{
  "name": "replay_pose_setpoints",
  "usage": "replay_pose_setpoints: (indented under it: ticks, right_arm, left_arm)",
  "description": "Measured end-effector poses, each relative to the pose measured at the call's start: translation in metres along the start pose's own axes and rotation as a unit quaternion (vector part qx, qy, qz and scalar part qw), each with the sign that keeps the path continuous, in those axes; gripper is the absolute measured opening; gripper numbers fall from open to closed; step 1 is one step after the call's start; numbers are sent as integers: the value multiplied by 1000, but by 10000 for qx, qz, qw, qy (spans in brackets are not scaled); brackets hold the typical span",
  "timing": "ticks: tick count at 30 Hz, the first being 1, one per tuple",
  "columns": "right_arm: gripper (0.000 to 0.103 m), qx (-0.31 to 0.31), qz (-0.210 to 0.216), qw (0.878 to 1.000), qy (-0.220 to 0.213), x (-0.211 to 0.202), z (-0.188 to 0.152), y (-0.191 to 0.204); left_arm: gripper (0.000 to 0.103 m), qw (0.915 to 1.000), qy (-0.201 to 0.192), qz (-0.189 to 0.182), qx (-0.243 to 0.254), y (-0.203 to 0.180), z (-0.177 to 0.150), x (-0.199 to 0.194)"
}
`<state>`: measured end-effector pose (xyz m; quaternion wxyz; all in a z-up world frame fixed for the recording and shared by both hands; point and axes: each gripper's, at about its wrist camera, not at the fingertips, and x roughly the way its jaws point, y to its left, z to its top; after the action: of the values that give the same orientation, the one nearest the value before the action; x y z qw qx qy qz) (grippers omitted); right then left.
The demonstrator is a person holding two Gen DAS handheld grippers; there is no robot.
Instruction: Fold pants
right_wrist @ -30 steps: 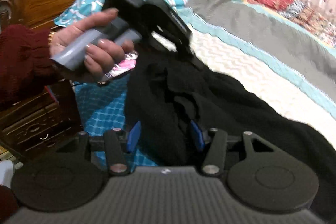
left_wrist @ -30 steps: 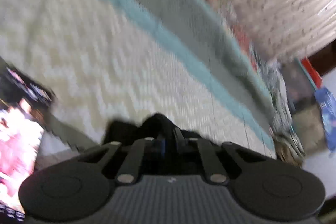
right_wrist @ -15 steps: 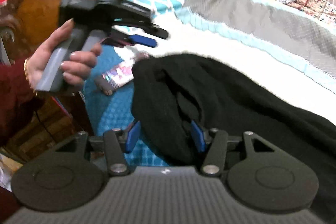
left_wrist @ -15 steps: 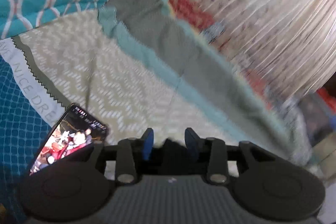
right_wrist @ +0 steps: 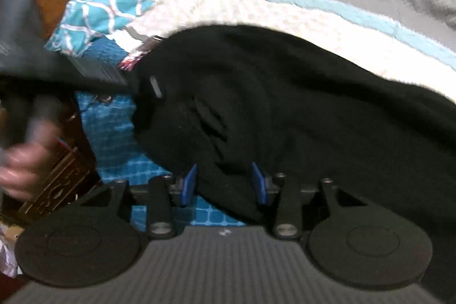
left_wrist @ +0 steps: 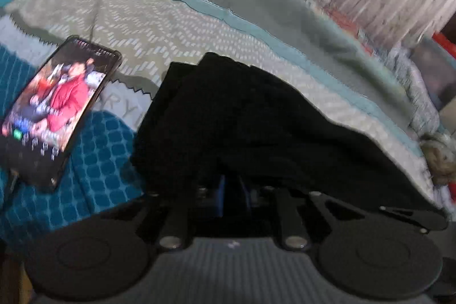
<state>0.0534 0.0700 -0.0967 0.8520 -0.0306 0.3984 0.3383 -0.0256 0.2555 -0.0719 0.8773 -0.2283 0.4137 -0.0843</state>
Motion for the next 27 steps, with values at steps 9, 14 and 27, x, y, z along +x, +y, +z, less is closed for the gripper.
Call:
replay_pose_setpoints:
  ticks: [9, 14, 27]
  right_arm:
    - [45, 83, -187, 9990, -399, -61, -21, -2]
    - [45, 525, -491, 9960, -527, -76, -38, -9]
    - [44, 1546, -941, 9832, 245, -42, -48, -37]
  left_arm:
    - [23, 9958, -696, -575, -155, -11, 3, -48]
    - [23, 9925, -833, -888, 115, -35, -2, -45]
    - [15, 9978, 388, -459, -291, -27, -22, 34]
